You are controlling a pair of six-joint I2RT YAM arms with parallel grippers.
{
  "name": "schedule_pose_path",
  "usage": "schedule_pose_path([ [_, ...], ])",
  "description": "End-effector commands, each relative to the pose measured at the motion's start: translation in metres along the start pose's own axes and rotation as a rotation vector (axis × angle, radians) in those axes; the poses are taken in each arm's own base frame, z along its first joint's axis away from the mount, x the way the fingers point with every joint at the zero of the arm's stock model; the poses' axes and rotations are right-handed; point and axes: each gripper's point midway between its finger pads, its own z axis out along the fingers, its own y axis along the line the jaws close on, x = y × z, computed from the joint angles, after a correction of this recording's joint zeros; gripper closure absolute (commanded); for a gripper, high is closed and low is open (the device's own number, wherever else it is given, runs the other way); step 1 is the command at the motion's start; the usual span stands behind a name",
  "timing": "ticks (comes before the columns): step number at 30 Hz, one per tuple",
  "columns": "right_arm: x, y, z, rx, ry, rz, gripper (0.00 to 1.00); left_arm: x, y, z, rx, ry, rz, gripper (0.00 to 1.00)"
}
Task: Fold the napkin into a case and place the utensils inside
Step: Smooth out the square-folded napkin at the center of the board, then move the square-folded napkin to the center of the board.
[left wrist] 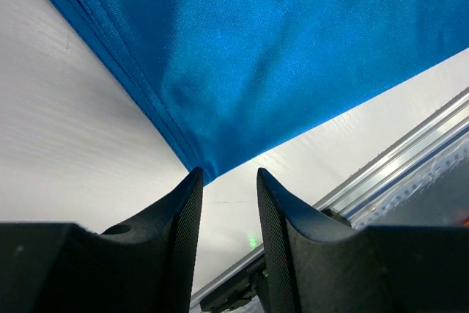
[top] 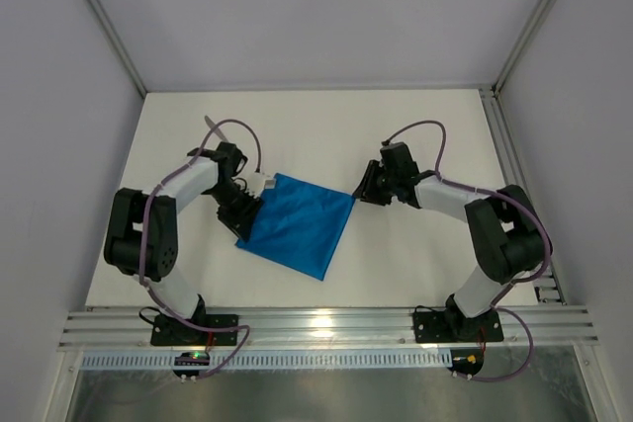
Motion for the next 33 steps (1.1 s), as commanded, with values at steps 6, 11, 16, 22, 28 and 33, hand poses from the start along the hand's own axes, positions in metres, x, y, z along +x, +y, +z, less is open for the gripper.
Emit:
schedule_pose_path([
  [6,0.008,0.004,0.022,-0.061,0.037,0.004,0.63,0.001,0.007,-0.014,-0.021,-0.028,-0.017,0.61],
  [11,0.013,0.002,0.027,-0.071,0.05,0.024,0.75,0.002,0.015,-0.014,-0.028,-0.033,-0.044,0.61],
  [16,0.012,0.005,0.026,-0.085,0.039,0.035,0.88,-0.001,0.018,-0.016,-0.034,-0.042,-0.048,0.61],
  [22,0.005,-0.003,0.009,-0.033,-0.031,0.056,0.96,0.0,0.018,-0.014,-0.03,-0.031,-0.051,0.61],
  [28,0.009,-0.034,-0.019,0.07,-0.108,0.123,0.96,-0.007,0.017,-0.018,-0.023,-0.05,-0.056,0.61],
  [33,0.036,-0.075,-0.046,0.191,-0.127,0.171,0.96,-0.014,0.017,-0.022,-0.023,-0.066,-0.06,0.61],
])
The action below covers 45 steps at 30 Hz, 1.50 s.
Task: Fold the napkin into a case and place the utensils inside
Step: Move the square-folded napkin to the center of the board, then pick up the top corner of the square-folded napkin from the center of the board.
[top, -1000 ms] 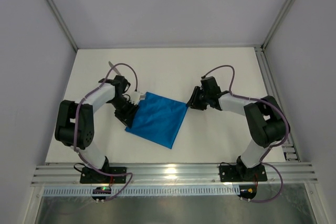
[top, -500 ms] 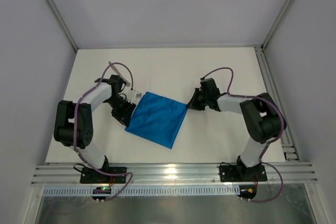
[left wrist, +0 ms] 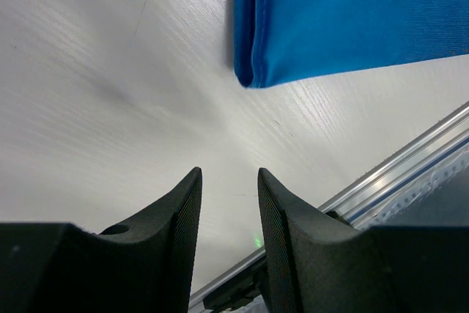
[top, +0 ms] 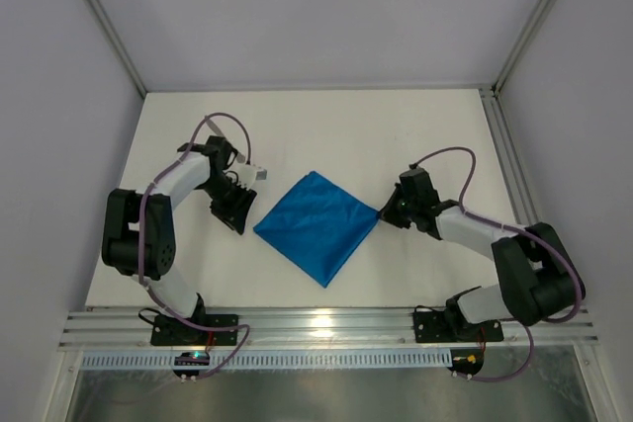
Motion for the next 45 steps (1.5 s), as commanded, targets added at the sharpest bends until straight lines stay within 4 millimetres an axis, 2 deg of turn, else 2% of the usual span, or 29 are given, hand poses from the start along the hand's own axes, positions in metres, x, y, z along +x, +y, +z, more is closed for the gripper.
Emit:
schedule_pose_path([
  [1,0.012,-0.042,-0.017,0.126,-0.055,0.059,0.96,-0.012,-0.002,-0.008,0.011,-0.024,-0.003,0.61],
  [3,0.015,-0.044,-0.031,0.114,-0.073,0.054,0.94,-0.016,-0.003,-0.01,0.015,-0.034,0.004,0.61],
  [5,0.023,-0.056,-0.042,0.154,-0.049,0.023,0.78,-0.019,-0.008,-0.01,0.019,-0.028,0.017,0.61],
  [6,0.019,-0.054,-0.051,0.148,-0.07,0.007,0.62,-0.022,-0.01,-0.01,0.016,-0.032,0.025,0.61],
  [7,0.01,-0.049,-0.058,0.149,-0.091,-0.01,0.55,-0.024,-0.015,-0.009,0.016,-0.028,0.044,0.61],
  [8,0.011,-0.056,-0.067,0.191,-0.079,-0.048,0.5,-0.026,-0.017,-0.007,0.018,-0.026,0.05,0.61],
  [9,0.0,-0.055,-0.078,0.203,-0.128,-0.067,0.46,-0.029,-0.02,-0.007,0.017,-0.028,0.06,0.61],
  [10,-0.015,-0.044,-0.088,0.192,-0.167,-0.088,0.45,-0.031,-0.026,-0.005,0.02,-0.024,0.079,0.61],
  [11,-0.017,-0.045,-0.096,0.206,-0.167,-0.129,0.45,-0.035,-0.026,-0.004,0.018,-0.029,0.087,0.61],
  [12,-0.021,-0.038,-0.1,0.192,-0.178,-0.15,0.45,-0.038,-0.029,-0.003,0.019,-0.032,0.088,0.61],
  [13,-0.024,-0.025,-0.104,0.153,-0.186,-0.179,0.5,-0.043,-0.03,-0.004,0.017,-0.043,0.096,0.61],
  [15,-0.009,0.014,-0.101,0.02,-0.16,-0.311,0.62,-0.053,-0.032,-0.002,0.017,-0.07,0.103,0.6],
  [16,0.005,0.029,-0.094,-0.027,-0.125,-0.368,0.76,-0.058,-0.032,-0.003,0.013,-0.085,0.103,0.6],
  [17,0.028,0.067,-0.093,-0.163,-0.107,-0.461,0.81,-0.062,-0.032,-0.002,0.015,-0.094,0.102,0.6],
  [18,0.044,0.082,-0.09,-0.231,-0.074,-0.522,0.85,-0.065,-0.031,0.002,0.019,-0.101,0.098,0.6],
  [19,0.078,0.097,-0.081,-0.321,0.055,-0.573,0.92,-0.068,-0.03,0.002,0.02,-0.104,0.098,0.6],
  [20,0.091,0.122,-0.079,-0.426,0.076,-0.607,0.95,-0.069,-0.03,0.005,0.023,-0.102,0.092,0.6],
  [21,0.118,0.137,-0.081,-0.503,0.139,-0.662,0.96,-0.069,-0.029,0.007,0.023,-0.097,0.089,0.61],
  [22,0.134,0.15,-0.083,-0.566,0.185,-0.706,0.96,-0.068,-0.027,0.014,0.028,-0.08,0.073,0.6],
  [23,0.156,0.16,-0.075,-0.608,0.217,-0.748,0.96,-0.066,-0.028,0.018,0.031,-0.066,0.074,0.61],
  [25,0.168,0.173,-0.072,-0.662,0.242,-0.777,0.96,-0.065,-0.028,0.027,0.033,-0.048,0.069,0.61],
  [28,0.176,0.167,-0.052,-0.618,0.273,-0.771,0.96,-0.065,-0.028,0.037,0.032,-0.034,0.072,0.61],
  [31,0.188,0.149,-0.032,-0.554,0.328,-0.772,0.96,-0.063,-0.024,0.044,0.004,-0.009,0.079,0.61],
  [33,0.201,0.128,-0.018,-0.488,0.388,-0.768,0.96,-0.057,-0.018,0.05,-0.018,0.02,0.071,0.62],
  [36,0.213,0.104,-0.008,-0.421,0.453,-0.755,0.96,-0.049,-0.013,0.058,-0.033,0.057,0.056,0.64],
  [38,0.214,0.099,-0.006,-0.407,0.458,-0.744,0.96,-0.046,-0.009,0.059,-0.047,0.07,0.055,0.64],
  [41,0.207,0.101,-0.011,-0.411,0.418,-0.749,0.96,-0.046,-0.006,0.057,-0.068,0.068,0.06,0.65],
  [44,0.194,0.121,-0.024,-0.443,0.379,-0.777,0.96,-0.047,-0.006,0.054,-0.075,0.061,0.064,0.65],
  [45,0.186,0.139,-0.03,-0.48,0.354,-0.792,0.96,-0.049,-0.007,0.052,-0.076,0.052,0.064,0.65],
])
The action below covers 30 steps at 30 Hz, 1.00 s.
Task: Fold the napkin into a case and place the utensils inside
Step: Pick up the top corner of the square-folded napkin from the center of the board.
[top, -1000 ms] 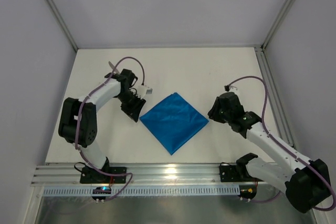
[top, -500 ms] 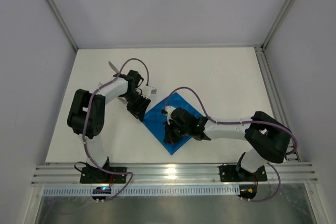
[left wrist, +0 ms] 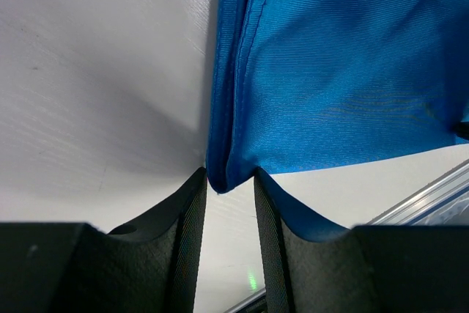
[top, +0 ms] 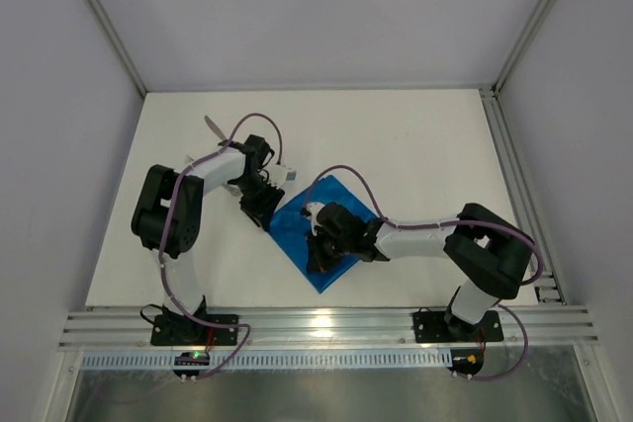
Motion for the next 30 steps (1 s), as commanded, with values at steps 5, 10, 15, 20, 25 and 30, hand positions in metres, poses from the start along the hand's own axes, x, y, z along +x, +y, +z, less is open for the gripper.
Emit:
schedule_pose_path([
  [5,-0.094,0.025,-0.061,-0.005,-0.186,-0.084,0.93,-0.003,-0.002,-0.016,-0.013,-0.03,0.047,0.63],
  [10,-0.166,-0.05,-0.107,0.159,-0.294,0.011,0.78,-0.006,-0.009,-0.036,-0.007,-0.045,0.072,0.58],
  [15,-0.2,-0.132,-0.107,0.47,-0.198,0.005,0.72,-0.005,-0.011,-0.042,0.003,-0.031,0.074,0.57],
  [20,-0.213,-0.174,-0.084,0.524,-0.084,-0.033,0.72,0.001,-0.011,-0.036,0.016,0.002,0.058,0.57],
  [25,-0.193,-0.192,-0.048,0.488,0.038,-0.027,0.72,0.003,-0.006,-0.035,0.011,0.005,0.048,0.57],
  [30,-0.188,-0.194,-0.039,0.468,0.043,-0.019,0.73,0.003,-0.006,-0.033,0.017,0.005,0.041,0.57],
])
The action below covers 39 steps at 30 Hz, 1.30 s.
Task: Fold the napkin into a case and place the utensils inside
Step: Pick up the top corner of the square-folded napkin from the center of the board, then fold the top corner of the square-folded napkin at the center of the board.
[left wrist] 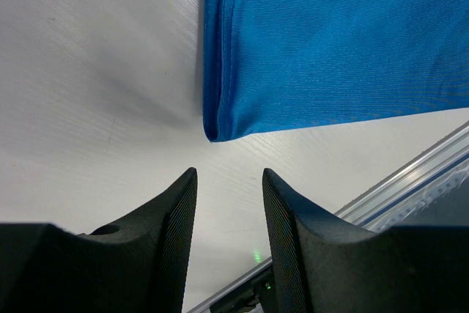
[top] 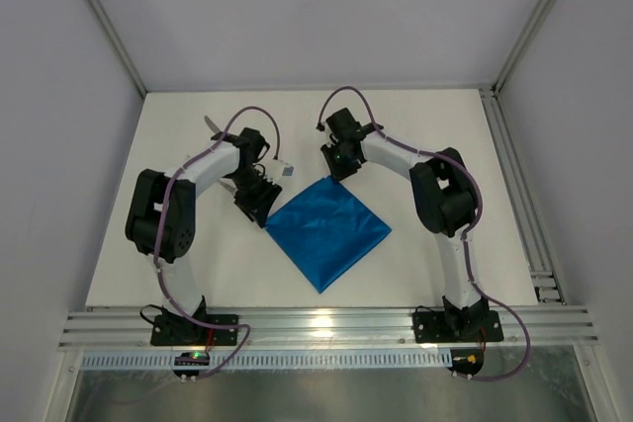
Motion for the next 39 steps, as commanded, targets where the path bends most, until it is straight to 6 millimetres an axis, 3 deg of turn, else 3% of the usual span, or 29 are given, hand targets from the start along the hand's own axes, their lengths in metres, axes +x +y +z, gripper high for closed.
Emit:
schedule_pose_path([
  [1,-0.006,0.003,-0.011,-0.02,-0.006,-0.024,0.75,0.0,-0.001,-0.003,0.012,0.0,0.004,0.56],
  [7,-0.009,0.007,-0.011,-0.039,-0.021,-0.027,0.96,0.001,-0.001,-0.002,0.014,0.004,0.008,0.56],
  [13,-0.02,0.011,-0.028,-0.046,-0.077,-0.034,0.96,0.0,0.0,-0.004,0.006,0.0,0.012,0.57],
  [18,-0.032,0.015,-0.056,-0.053,-0.157,-0.043,0.96,0.0,0.0,-0.006,0.007,0.002,0.016,0.56],
  [26,-0.026,0.024,-0.067,-0.08,-0.183,-0.058,0.96,-0.001,0.0,-0.007,0.007,0.0,0.021,0.56],
  [31,-0.011,0.046,-0.072,-0.136,-0.186,-0.121,0.96,-0.004,-0.003,-0.01,0.03,-0.018,0.017,0.56],
  [32,-0.014,0.053,-0.083,-0.155,-0.217,-0.137,0.96,-0.005,-0.003,-0.012,0.032,-0.025,0.016,0.56],
  [33,0.002,0.06,-0.08,-0.175,-0.198,-0.156,0.96,-0.007,-0.003,-0.015,0.039,-0.044,0.01,0.57],
  [35,0.0,0.076,-0.099,-0.219,-0.273,-0.193,0.96,-0.009,-0.001,-0.019,0.035,-0.061,0.002,0.56],
  [37,0.021,0.092,-0.099,-0.231,-0.295,-0.234,0.96,-0.009,0.003,-0.024,0.027,-0.079,-0.008,0.57],
  [38,0.021,0.102,-0.114,-0.249,-0.347,-0.257,0.96,-0.009,0.004,-0.025,0.026,-0.083,-0.009,0.56],
  [39,0.046,0.113,-0.108,-0.271,-0.319,-0.287,0.96,-0.009,0.006,-0.026,0.023,-0.089,-0.018,0.56],
])
